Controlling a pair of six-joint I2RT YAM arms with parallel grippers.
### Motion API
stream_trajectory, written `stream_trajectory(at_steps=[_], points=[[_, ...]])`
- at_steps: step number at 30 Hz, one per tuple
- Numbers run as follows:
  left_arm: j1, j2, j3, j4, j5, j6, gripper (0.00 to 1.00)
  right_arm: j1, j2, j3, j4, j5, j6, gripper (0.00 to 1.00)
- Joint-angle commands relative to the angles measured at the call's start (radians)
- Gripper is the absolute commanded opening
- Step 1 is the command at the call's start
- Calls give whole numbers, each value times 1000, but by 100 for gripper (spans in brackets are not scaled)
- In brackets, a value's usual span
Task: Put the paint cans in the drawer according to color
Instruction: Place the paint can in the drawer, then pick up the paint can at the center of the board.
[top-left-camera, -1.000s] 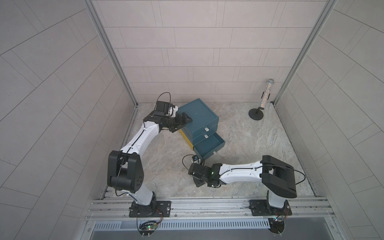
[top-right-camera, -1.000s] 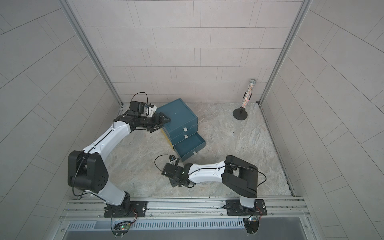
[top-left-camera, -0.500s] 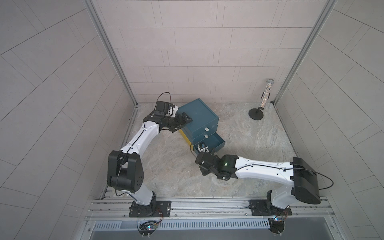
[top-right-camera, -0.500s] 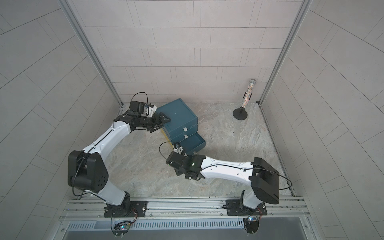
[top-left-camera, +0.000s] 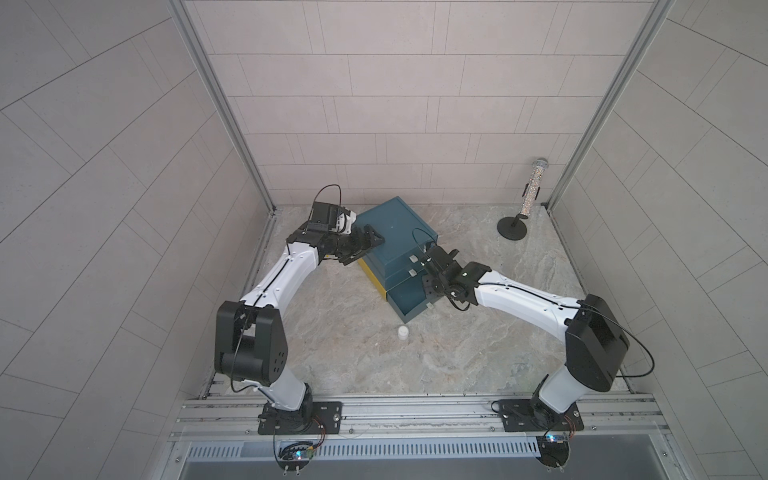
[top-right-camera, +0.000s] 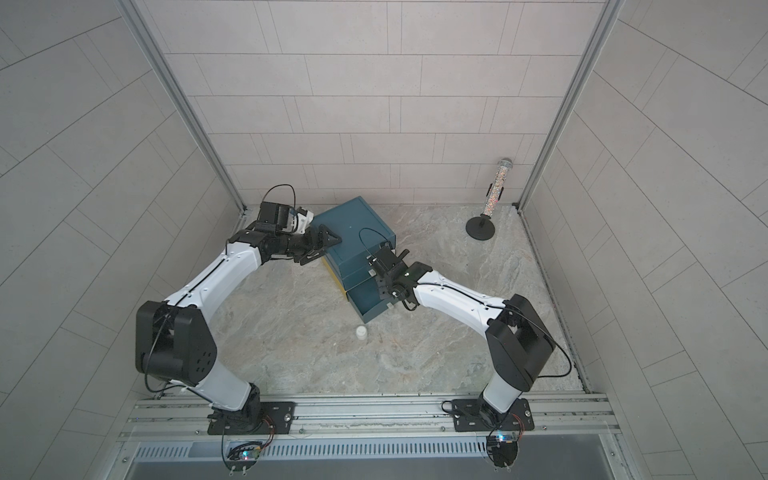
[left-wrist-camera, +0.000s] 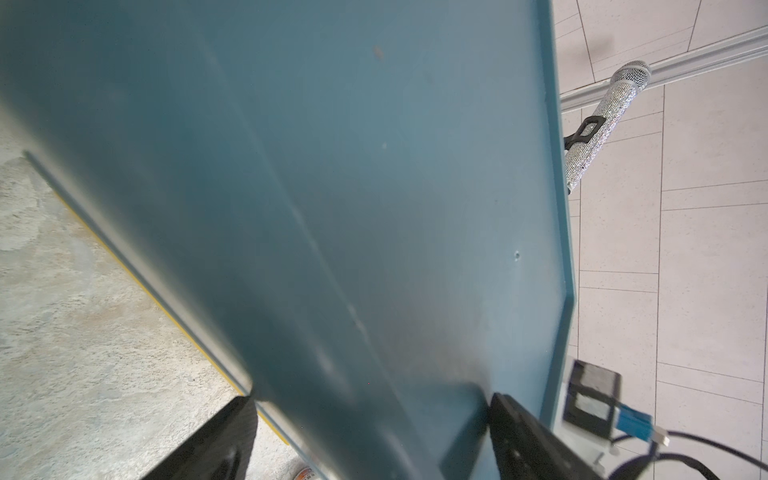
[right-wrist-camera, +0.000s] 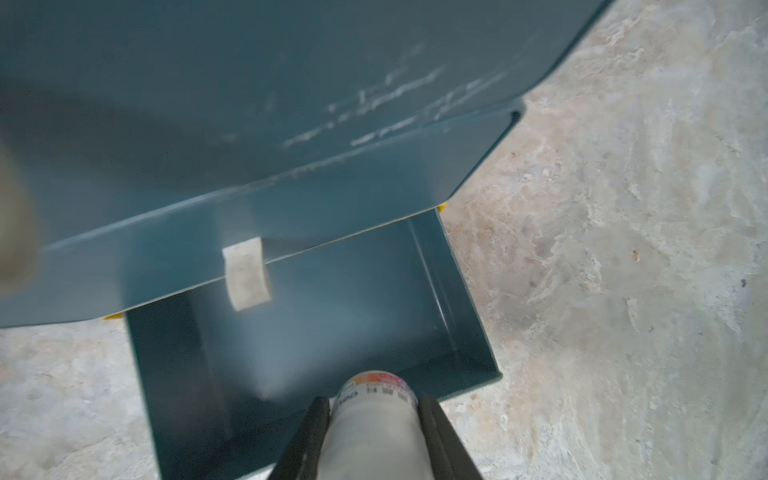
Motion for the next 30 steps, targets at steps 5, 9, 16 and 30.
stream_trajectory(at_steps=[5,9,16,30], points=[[-3,26,-8,-88,-50,16,93,-19,78,17,52,-41,-44,17],[-2,28,-8,-88,-51,16,93,-19,82,-3,64,-49,-39,43],[-2,28,-8,-88,-51,16,93,-19,-37,-47,57,-18,-38,58],[-2,30,-8,-87,-54,16,93,287,-274,-208,45,12,174,61]])
